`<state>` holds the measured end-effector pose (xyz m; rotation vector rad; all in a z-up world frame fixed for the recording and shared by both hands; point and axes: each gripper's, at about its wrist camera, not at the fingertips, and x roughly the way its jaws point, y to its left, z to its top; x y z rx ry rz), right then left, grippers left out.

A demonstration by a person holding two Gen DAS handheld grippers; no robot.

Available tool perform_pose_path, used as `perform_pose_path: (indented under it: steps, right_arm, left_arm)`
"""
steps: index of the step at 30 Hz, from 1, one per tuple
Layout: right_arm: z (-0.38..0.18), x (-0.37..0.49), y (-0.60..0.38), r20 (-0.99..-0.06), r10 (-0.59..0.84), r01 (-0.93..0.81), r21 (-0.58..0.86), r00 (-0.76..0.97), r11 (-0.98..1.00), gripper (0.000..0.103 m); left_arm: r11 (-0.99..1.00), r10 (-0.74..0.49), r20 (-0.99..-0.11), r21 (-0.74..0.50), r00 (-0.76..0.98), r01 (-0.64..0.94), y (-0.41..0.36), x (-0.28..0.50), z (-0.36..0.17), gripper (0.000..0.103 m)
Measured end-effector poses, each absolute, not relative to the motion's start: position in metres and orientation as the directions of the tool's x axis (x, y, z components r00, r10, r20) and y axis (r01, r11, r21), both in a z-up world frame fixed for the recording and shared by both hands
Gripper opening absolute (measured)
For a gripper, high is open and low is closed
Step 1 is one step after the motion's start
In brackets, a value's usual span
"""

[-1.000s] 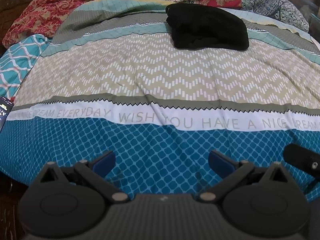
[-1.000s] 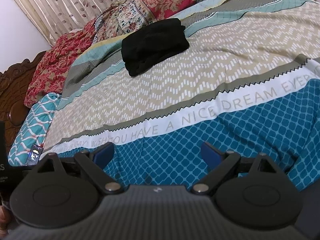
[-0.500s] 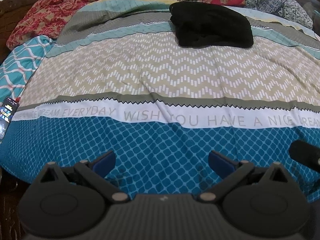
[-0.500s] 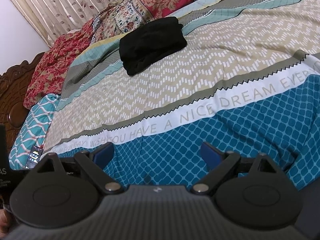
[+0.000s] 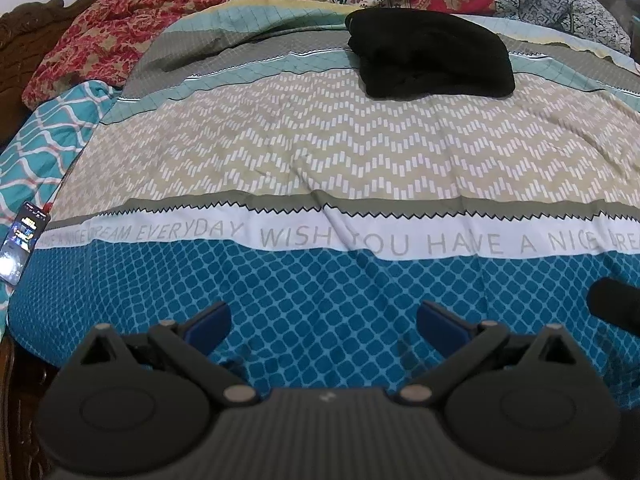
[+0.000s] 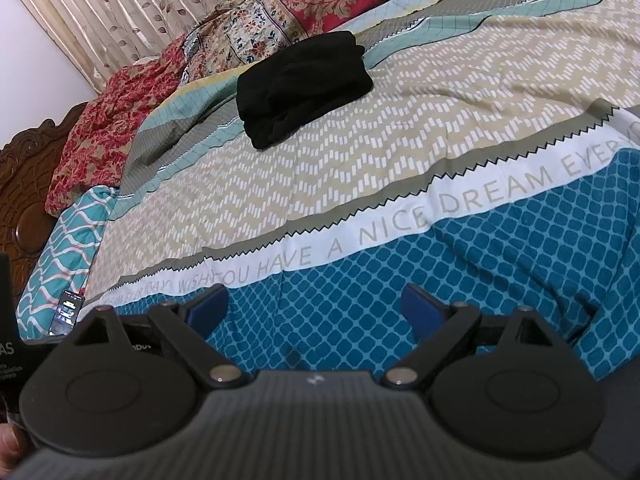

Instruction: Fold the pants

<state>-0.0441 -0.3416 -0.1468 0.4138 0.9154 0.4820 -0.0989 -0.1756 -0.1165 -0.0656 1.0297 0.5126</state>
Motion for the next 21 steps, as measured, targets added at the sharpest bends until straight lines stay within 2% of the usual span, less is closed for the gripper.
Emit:
perform_pose_path:
  steps: [21]
  right_arm:
    - [-0.152,-0.043,-0.342,-0.659,0.556,-0.200,0.538,0.507,0.819,0.095]
  left_arm:
    - [0.885,0.348,-0.861,0.171,0.370,-0.434,-0.174,-0.096,-0.127,0.103]
